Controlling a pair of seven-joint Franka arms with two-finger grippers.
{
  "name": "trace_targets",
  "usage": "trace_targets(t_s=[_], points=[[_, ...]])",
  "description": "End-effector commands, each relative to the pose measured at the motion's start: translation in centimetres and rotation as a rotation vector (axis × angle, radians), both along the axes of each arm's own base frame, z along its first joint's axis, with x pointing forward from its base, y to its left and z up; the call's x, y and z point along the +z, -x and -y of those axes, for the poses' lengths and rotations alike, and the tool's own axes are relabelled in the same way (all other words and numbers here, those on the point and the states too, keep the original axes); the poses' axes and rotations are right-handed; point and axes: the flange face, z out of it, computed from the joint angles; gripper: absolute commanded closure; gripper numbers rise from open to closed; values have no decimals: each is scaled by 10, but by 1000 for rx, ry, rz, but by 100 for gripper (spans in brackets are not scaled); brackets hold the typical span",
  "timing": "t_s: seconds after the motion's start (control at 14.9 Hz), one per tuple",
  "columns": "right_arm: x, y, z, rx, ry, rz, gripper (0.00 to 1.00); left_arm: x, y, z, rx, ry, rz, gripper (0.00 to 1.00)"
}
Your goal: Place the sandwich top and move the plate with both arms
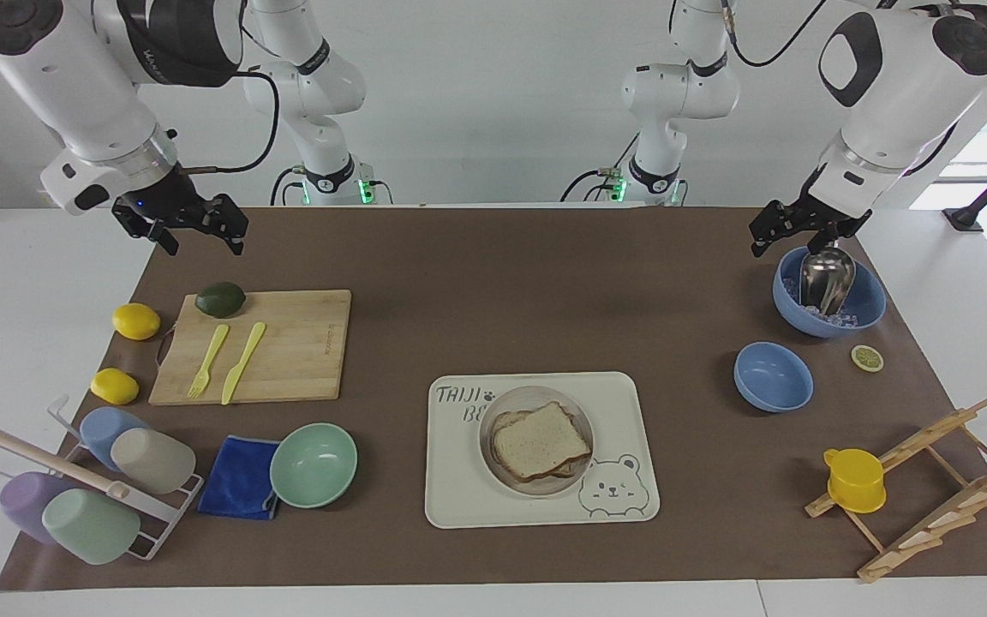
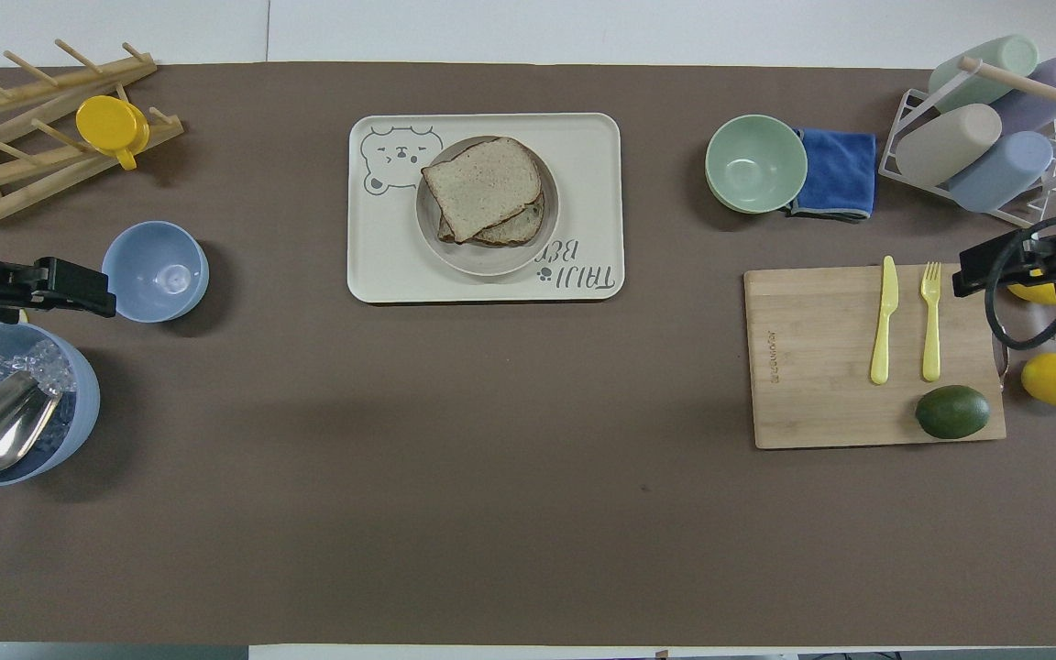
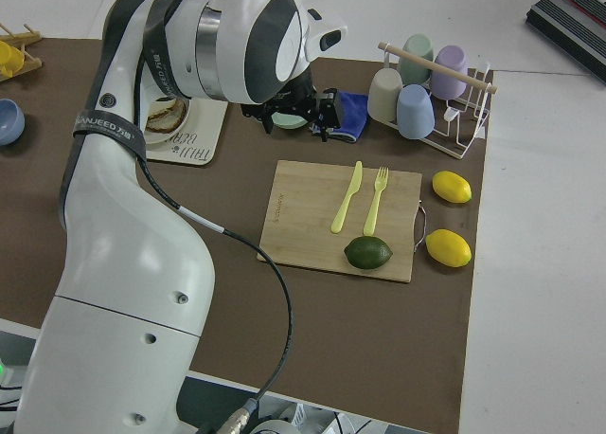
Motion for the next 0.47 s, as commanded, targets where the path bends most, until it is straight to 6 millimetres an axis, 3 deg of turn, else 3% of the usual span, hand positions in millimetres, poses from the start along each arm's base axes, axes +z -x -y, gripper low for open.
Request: trace_targets(t_s=[0.0,0.2,0.4], points=[[1,6,3,11,-11,10,0,14,-11,4,-26,-23,34,0],[1,6,3,11,-10,8,0,17,-6,10,-35,-19,8,0],[2,6,3,11,-11,10,0,1,4,9,-33,-18,14,0]])
